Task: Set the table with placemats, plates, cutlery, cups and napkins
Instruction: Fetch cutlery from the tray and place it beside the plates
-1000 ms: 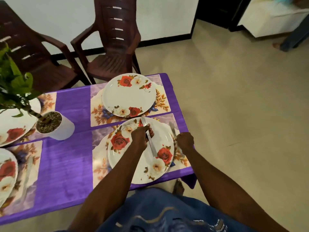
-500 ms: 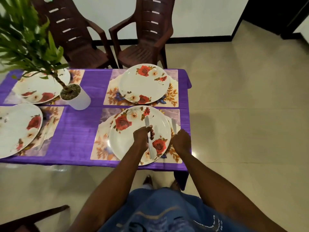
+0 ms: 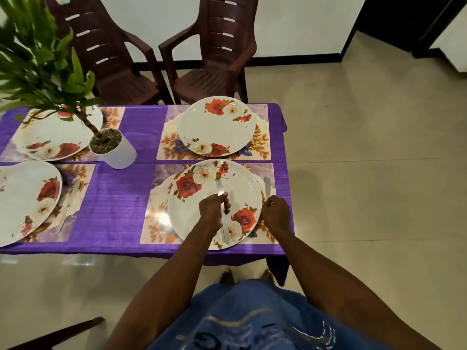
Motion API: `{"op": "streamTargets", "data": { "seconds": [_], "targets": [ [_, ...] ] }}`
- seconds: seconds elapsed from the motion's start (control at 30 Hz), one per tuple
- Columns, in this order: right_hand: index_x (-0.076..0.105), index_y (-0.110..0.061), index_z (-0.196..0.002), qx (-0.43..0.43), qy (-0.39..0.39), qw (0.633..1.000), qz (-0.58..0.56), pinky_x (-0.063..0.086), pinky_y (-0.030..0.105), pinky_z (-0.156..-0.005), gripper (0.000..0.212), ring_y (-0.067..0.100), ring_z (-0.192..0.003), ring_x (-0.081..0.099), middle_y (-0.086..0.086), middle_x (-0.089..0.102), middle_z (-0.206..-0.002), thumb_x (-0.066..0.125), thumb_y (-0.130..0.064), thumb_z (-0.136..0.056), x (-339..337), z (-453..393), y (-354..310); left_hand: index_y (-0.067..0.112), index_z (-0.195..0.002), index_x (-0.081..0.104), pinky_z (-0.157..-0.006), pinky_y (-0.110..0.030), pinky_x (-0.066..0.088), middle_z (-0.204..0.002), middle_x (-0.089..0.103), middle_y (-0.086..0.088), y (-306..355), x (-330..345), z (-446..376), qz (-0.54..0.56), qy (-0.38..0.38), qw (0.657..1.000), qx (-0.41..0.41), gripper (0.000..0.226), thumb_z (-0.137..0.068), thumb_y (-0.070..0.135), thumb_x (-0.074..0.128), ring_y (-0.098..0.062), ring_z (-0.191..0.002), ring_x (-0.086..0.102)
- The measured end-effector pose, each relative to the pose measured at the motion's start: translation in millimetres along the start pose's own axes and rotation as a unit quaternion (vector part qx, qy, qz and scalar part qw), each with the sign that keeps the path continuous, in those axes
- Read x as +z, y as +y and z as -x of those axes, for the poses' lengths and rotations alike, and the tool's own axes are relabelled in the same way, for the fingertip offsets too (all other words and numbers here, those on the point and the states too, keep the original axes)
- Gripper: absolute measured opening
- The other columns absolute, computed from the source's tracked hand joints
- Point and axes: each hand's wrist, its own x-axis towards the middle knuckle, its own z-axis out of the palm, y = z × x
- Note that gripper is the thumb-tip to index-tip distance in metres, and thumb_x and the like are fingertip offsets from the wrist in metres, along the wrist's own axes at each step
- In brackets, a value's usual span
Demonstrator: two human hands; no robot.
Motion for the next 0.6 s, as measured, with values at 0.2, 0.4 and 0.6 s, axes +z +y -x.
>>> {"op": "streamTargets", "data": {
  "seconds": [0.2, 0.4, 0.6],
  "targets": [
    [0.066, -0.007, -0.092, 0.009, 0.009, 1.0, 0.001, 0.053, 0.031, -0.07, 0.014, 0.019, -0.081, 0.063, 0.006, 0.065, -0.086, 0.066, -0.02, -0.089, 1.7, 1.7, -4.1, -0.004, -0.102, 0.067, -0.06, -0.027, 0.054, -0.078, 0.066, -0.013, 4.2, -4.3, -1.7, -0.007, -0.011, 1.0, -0.001, 0.021, -0.088, 0.011, 0.071, -0.018, -0.063, 0.062],
    [0.059, -0.009, -0.104, 0.023, -0.006, 0.999, 0.033, 0.053, 0.037, -0.084, 0.027, 0.024, -0.098, 0.061, 0.006, 0.062, -0.103, 0.066, -0.027, -0.086, 2.8, 4.9, -5.9, -0.003, -0.106, 0.066, -0.058, -0.026, 0.054, -0.079, 0.066, -0.013, 5.7, -9.8, -2.2, -0.015, -0.014, 1.0, -0.003, 0.024, -0.088, 0.012, 0.07, -0.018, -0.063, 0.062],
    [0.049, -0.008, -0.123, 0.021, -0.024, 0.996, 0.082, 0.045, 0.039, -0.099, 0.049, 0.027, -0.117, 0.049, 0.01, 0.052, -0.124, 0.062, -0.038, -0.087, 4.6, 10.8, -14.7, -0.003, -0.109, 0.065, -0.057, -0.025, 0.055, -0.083, 0.066, -0.014, 6.8, -16.4, 1.3, -0.014, -0.017, 1.0, -0.002, 0.026, -0.088, 0.012, 0.07, -0.019, -0.066, 0.063]
  ]
}}
